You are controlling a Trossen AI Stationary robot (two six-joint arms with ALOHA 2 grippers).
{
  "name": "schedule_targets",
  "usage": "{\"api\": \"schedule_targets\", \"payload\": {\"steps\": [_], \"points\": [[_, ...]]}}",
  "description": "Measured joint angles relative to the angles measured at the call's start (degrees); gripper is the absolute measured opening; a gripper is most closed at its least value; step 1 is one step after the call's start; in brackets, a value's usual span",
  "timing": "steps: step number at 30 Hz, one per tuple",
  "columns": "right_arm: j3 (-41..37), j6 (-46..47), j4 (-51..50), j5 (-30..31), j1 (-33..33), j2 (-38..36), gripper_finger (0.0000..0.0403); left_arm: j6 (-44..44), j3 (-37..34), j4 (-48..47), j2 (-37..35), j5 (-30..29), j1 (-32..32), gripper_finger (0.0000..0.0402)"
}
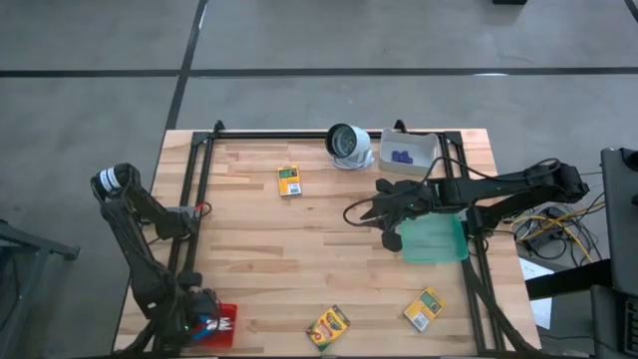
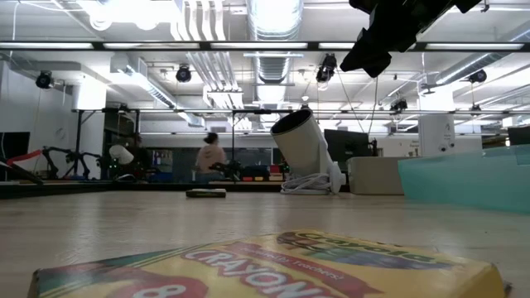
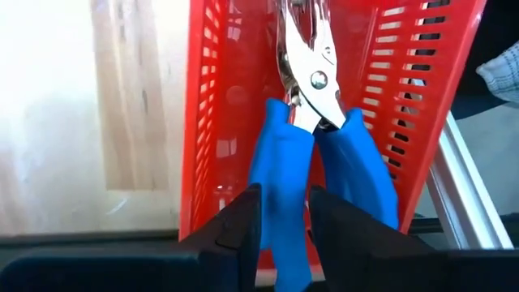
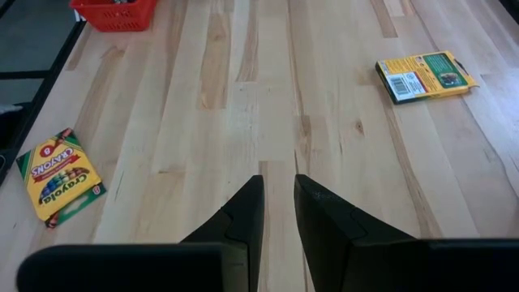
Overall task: Pick & Place School Supplies
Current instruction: Put the blue puncher into the red bin, then put the crayon box into the green bin
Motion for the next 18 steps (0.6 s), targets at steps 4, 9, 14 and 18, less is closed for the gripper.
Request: {"api": "schedule_targets", "payload": {"steps": [4,9,14,18], "points": [[0.0,0.0,0.0,0.0,0.0,0.0,0.0068,0.0,4.1,-6.5,0.0,-0.1,1.0,0.0108],[0.0,0.1,0.0,0.0,0.0,0.0,0.0068,-1.2,11.4,-15.4,0.0,-4.3,3.3,0.0108],[0.0,0.0,0.0,0.0,0.0,0.0,0.0068,-6.3,18.9,-21.7,-0.1,-19.1,6.0,0.0108],[0.0,0.0,0.0,0.0,0.0,0.0,0.0068,-6.7,23.2,-22.0,-0.1,-39.3,7.9,0.0108]]}}
